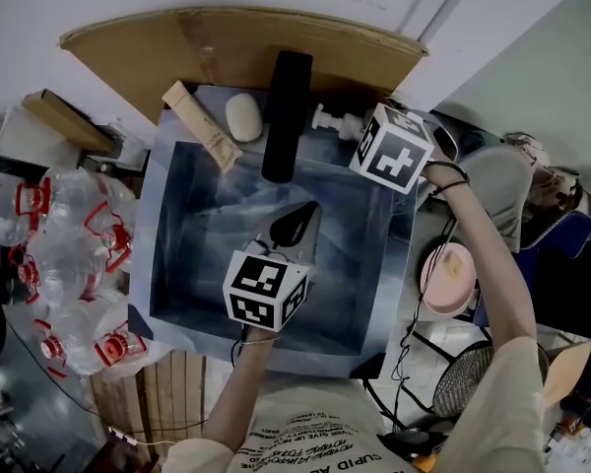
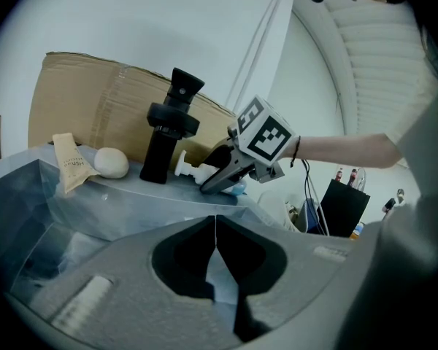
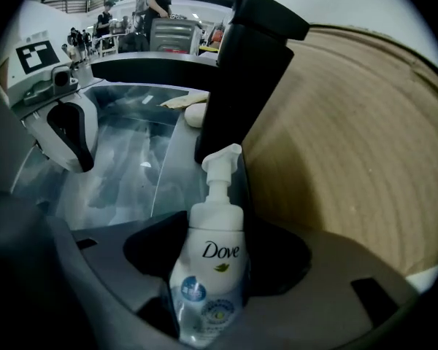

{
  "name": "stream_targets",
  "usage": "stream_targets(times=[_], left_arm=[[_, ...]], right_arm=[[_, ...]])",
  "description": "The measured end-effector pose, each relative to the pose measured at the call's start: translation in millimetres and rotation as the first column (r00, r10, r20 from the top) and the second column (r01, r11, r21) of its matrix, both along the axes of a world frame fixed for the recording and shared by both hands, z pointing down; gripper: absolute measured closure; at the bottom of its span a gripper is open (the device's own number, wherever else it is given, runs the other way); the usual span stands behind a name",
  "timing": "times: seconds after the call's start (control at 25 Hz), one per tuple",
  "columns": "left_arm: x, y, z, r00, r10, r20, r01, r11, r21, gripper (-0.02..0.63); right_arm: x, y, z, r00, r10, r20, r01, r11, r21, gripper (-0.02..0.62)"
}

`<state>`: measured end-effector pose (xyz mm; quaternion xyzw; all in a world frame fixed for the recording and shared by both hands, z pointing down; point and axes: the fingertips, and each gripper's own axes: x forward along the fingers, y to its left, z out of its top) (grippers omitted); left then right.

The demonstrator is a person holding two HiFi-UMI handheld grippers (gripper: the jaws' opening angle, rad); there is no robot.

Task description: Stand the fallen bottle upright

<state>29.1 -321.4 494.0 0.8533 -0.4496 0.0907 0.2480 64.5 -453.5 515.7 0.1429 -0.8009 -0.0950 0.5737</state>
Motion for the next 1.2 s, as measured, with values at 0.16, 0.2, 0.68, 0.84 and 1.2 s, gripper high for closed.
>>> stream_targets(times=[0.16,0.2,0.68,0.84,1.2], left_arm=[[0.6,1.4,-1.3,1.000,0.002,0.001,-0.002,1.000,0.004,0.580],[0.6,1.8,-1.7,1.000,0.002,0.001,-0.002,1.000,0.004,0.580],[3.6,6.5,-9.4,1.000,0.012,-0.005,-0.012,1.000,0.013,0.580],[5.9,8.5,-10.5,1.000,0.019,-0.008,-0.019,1.000,0.013,0.580],[10.1,10.5,-11.6,0.999,0.030,-0.013,-0.030,1.000,0.008,0.580]], right_arm=[[0.2,-0.6,-2.6,1.000,0.002,0.010,-0.002,0.999,0.049,0.344],[0.4,-0.8,-3.9,1.000,0.004,0.016,-0.005,0.998,0.061,0.344],[14.6,-6.2,-48.0,0.968,0.112,0.224,-0.156,0.969,0.190,0.347],[23.3,-7.1,-60.5,0.953,0.137,0.269,-0.200,0.954,0.221,0.348],[37.5,-9.4,-81.7,0.886,0.221,0.407,-0.320,0.928,0.191,0.351]])
